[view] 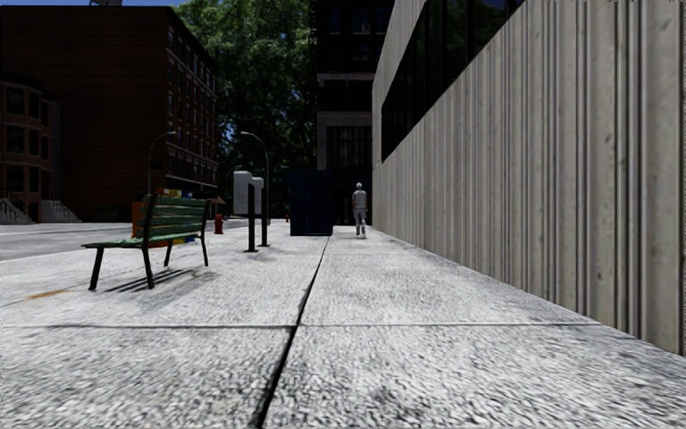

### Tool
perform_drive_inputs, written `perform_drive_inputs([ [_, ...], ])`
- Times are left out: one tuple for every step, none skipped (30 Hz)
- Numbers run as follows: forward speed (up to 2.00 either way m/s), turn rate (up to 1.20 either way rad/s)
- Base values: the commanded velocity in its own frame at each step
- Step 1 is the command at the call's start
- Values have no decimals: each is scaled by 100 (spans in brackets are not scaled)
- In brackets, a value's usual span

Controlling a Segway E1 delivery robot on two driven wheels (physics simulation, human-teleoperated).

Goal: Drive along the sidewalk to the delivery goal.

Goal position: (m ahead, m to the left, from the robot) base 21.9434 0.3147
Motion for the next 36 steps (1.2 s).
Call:
perform_drive_inputs([
  [200, -21],
  [200, -21],
  [200, -21],
  [200, -21],
  [200, -21],
  [200, -21],
  [200, -21],
  [200, -21],
  [200, -21],
  [200, -21],
  [200, -21],
  [200, -20],
  [200, -20],
  [200, -7],
  [200, -2],
  [200, 0],
  [200, 0],
  [200, 0],
  [200, 0],
  [200, 0],
  [200, 0],
  [200, 0],
  [200, 0],
  [200, 0],
  [200, 0],
  [200, 0],
  [200, 0],
  [200, 0],
  [200, 0],
  [200, 0],
  [200, 0],
  [200, 0],
  [200, 0],
  [200, 0],
  [200, 0],
  [200, 0],
])
